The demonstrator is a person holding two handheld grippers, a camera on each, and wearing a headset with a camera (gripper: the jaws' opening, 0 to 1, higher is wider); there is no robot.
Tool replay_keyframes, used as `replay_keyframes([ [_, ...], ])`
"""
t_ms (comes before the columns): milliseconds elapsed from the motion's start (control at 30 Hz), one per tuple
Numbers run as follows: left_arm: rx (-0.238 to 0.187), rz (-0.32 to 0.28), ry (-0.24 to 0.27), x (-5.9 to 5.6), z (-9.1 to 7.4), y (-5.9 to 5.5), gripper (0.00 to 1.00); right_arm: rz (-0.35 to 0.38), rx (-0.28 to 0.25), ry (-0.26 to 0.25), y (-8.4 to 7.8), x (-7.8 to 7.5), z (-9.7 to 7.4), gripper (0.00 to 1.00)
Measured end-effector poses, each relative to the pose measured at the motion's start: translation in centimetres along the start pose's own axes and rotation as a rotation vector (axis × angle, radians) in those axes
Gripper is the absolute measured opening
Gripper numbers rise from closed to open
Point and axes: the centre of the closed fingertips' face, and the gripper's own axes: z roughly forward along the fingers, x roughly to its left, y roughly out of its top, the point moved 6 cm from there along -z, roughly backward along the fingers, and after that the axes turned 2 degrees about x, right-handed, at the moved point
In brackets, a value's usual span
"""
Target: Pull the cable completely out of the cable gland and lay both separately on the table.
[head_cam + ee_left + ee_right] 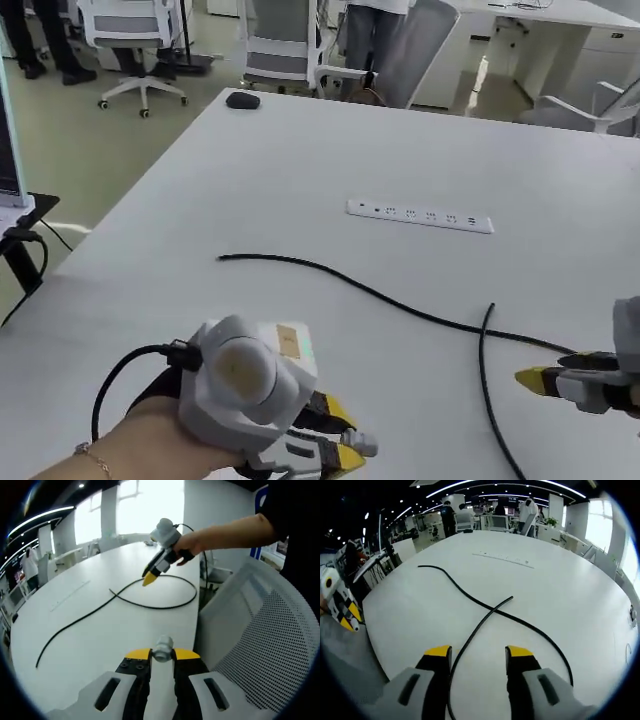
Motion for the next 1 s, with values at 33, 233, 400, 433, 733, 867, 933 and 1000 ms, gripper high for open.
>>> replay_keyframes([
  [33, -0.008, -0.007, 0.001, 0.0, 0.0, 0.1, 0.17, 0.0, -0.006, 0.006, -0.2, 0.3, -0.5, 0.44],
  [233, -0.057, -0.068, -0.002, 0.4, 0.3, 1.2, 0.17, -0.002, -0.066, 0.056, -1.9, 3.7, -4.9, 0.45],
  [400, 0.014, 0.004, 0.01, 2.0, 1.2, 1.1, 0.17, 0.03, -0.098, 0.06, -2.9, 5.9, -8.5, 0.46],
  [433, 0.013, 0.004, 0.013, 2.5, 1.6, 1.2, 0.17, 0.038, -0.102, 0.053, -3.0, 6.2, -9.2, 0.46],
  [733, 0.109, 0.028, 0.018, 5.2, 5.6, -0.7, 0.18, 0.038, -0.179, 0.096, -3.0, 9.6, -13.7, 0.48],
  [867, 0.122, 0.004, 0.016, 5.9, 6.8, -1.3, 0.18, 0.041, -0.198, 0.098, -3.4, 10.2, -14.4, 0.48],
  [933, 0.116, -0.002, 0.015, 6.2, 7.2, -1.3, 0.18, 0.055, -0.207, 0.1, -3.7, 10.3, -14.8, 0.48],
  [1000, 0.126, 0.029, 0.025, 6.4, 7.6, -1.4, 0.18, 0.061, -0.21, 0.1, -4.0, 10.3, -15.0, 0.46],
])
